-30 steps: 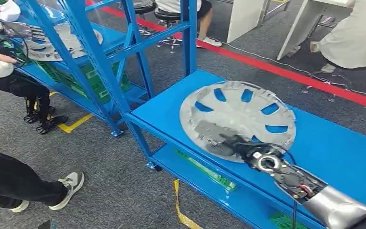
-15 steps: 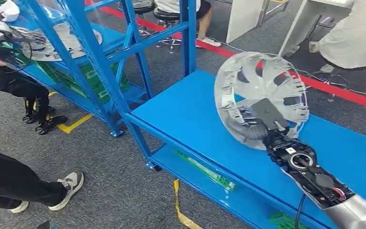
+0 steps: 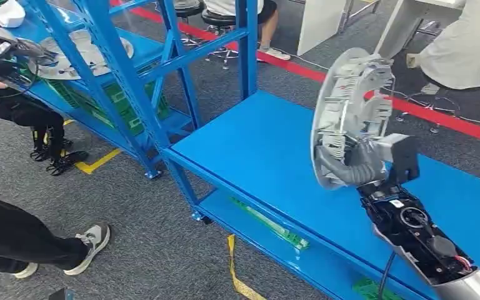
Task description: Take the parts from the cabinet and place them on the table.
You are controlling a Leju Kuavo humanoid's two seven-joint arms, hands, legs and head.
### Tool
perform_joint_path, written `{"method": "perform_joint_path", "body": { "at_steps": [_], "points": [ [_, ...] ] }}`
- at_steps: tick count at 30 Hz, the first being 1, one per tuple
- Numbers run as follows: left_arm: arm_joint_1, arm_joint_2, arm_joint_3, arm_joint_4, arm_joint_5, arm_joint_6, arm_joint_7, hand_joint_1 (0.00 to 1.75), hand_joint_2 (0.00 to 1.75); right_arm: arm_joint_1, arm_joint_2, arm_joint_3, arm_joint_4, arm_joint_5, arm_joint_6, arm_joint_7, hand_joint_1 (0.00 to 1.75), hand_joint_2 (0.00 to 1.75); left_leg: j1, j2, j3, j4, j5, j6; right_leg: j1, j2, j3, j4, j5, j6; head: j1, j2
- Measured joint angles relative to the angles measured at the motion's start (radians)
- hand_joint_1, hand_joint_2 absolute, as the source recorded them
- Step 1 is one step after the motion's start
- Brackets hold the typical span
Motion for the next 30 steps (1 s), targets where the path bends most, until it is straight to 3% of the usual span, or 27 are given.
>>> {"method": "perform_joint_path", "body": {
  "at_steps": [4, 10, 20, 30],
  "points": [
    [0.000, 0.000, 0.000, 0.000, -0.006, -0.005, -0.001, 0.00, 1.75, 0.040, 0.000, -0.017, -0.048, -0.091, 0.076, -0.090, 1.75, 1.75, 0.000, 0.000, -0.002, 0.000, 0.000, 0.000, 0.000, 0.000, -0.001, 0.000, 0.000, 0.000, 0.000, 0.000],
    [0.000, -0.001, 0.000, 0.000, -0.007, -0.005, -0.001, 0.00, 1.75, 0.071, 0.011, -0.010, -0.123, -0.100, 0.122, -0.123, 1.75, 1.75, 0.000, -0.001, -0.005, 0.000, 0.000, 0.000, 0.000, -0.001, -0.004, 0.000, 0.000, 0.000, 0.000, 0.000],
    [-0.001, -0.003, 0.000, 0.000, -0.011, -0.002, -0.001, 0.00, 1.75, 0.100, 0.060, 0.053, -0.226, 0.057, 0.125, -0.190, 1.75, 1.75, 0.000, -0.001, -0.006, 0.000, 0.000, 0.000, 0.000, -0.001, -0.005, 0.000, 0.000, 0.000, 0.000, 0.000],
    [-0.004, -0.006, 0.000, 0.000, -0.023, -0.012, -0.001, 0.00, 1.75, 0.123, 0.125, 0.153, -0.229, 0.119, 0.137, -0.213, 1.75, 1.75, 0.000, -0.001, -0.006, -0.001, 0.000, 0.000, 0.000, -0.001, -0.005, 0.000, -0.001, 0.000, 0.000, 0.000]
  ]
}}
